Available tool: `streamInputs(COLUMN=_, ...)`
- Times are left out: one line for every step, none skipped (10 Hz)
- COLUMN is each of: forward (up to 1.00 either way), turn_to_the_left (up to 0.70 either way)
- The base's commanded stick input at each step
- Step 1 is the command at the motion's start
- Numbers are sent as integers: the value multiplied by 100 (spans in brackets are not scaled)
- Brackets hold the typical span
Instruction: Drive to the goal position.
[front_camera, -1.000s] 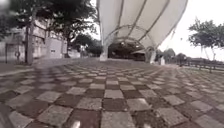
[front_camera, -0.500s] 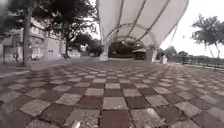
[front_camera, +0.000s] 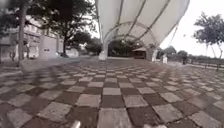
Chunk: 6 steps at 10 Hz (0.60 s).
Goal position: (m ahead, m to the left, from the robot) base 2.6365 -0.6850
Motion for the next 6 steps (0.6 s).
streamInputs(forward=70, turn_to_the_left=1)
streamInputs(forward=70, turn_to_the_left=1)
streamInputs(forward=70, turn_to_the_left=1)
streamInputs(forward=70, turn_to_the_left=1)
streamInputs(forward=70, turn_to_the_left=1)
streamInputs(forward=70, turn_to_the_left=1)
